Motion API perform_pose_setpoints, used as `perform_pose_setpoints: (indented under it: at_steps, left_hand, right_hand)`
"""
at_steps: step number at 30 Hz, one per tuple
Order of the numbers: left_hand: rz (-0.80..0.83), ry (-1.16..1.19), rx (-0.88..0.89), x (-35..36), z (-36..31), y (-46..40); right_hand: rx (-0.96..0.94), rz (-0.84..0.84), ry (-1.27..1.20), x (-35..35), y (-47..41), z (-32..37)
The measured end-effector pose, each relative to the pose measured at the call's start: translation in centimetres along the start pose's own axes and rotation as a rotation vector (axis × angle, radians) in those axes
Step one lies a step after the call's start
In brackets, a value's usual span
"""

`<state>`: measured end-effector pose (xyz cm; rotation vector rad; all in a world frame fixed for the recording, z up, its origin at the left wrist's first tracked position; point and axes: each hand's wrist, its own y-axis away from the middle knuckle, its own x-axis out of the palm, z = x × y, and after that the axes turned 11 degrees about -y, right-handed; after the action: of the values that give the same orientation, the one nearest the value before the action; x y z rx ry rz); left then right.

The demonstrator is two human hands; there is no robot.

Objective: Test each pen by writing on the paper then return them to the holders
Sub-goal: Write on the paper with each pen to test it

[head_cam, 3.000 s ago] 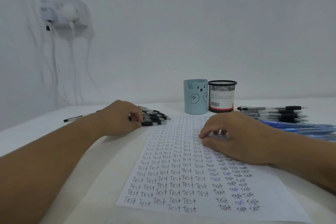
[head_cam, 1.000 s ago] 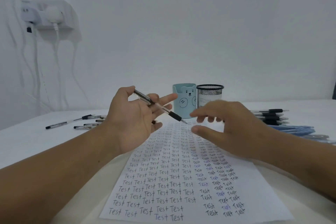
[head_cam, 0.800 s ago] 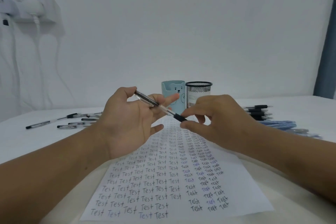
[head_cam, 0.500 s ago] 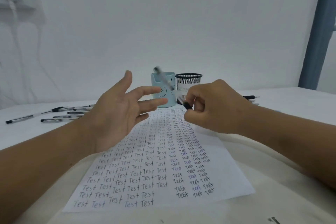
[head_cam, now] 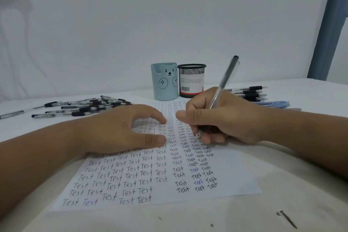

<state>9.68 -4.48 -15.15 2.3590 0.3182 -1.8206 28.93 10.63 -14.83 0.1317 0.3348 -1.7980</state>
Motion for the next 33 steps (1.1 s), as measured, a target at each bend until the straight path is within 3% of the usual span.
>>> perform_pose_setpoints:
  at_steps: [8, 21, 33]
  left_hand:
    - [0.013, -0.026, -0.003, 0.04, 0.34, -0.25]
    - [0.007, -0.065, 0.013, -0.05, 0.33, -0.29]
    - [0.015, -0.067, 0.008, -0.09, 0.24, -0.20]
  right_hand:
    - [-0.046, -0.054, 0.168, -0.03, 0.49, -0.08]
    - [-0.063, 0.002, 0.287, 0.08, 0.54, -0.47]
    - [-0.055, 0.028, 0.252, 0.34, 0.72, -0.13]
